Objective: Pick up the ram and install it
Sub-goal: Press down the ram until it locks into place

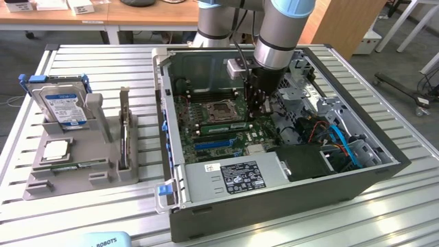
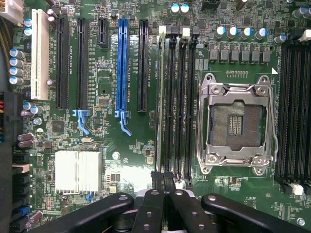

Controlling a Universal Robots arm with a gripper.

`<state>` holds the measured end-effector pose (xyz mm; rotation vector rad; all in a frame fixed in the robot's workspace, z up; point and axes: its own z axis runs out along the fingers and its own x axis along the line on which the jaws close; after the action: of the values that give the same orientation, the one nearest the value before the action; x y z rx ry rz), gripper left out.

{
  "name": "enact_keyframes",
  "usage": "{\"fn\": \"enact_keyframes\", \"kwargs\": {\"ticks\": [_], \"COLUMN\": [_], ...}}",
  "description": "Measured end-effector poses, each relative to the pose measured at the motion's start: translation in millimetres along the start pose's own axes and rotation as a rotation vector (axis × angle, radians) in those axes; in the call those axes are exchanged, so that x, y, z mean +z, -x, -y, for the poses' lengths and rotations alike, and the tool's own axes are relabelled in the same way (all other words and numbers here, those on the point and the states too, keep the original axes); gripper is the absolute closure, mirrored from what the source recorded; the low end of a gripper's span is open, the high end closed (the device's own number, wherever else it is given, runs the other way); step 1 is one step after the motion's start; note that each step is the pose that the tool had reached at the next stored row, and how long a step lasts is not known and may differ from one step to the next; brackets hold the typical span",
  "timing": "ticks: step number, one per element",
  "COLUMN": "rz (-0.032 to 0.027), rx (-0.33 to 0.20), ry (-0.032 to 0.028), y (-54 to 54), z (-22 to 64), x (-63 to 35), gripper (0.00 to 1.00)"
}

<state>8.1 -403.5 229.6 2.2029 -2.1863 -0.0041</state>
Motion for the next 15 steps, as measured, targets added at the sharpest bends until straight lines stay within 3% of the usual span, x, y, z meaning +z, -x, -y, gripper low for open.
{"fn": "enact_keyframes", "kwargs": {"ticks": [15], "rz": [-0.0001], "rx": [0.0], "ry": [0.0], "y": [0.1], "z": [0.1], "x": [3.4], "gripper": [0.9]}}
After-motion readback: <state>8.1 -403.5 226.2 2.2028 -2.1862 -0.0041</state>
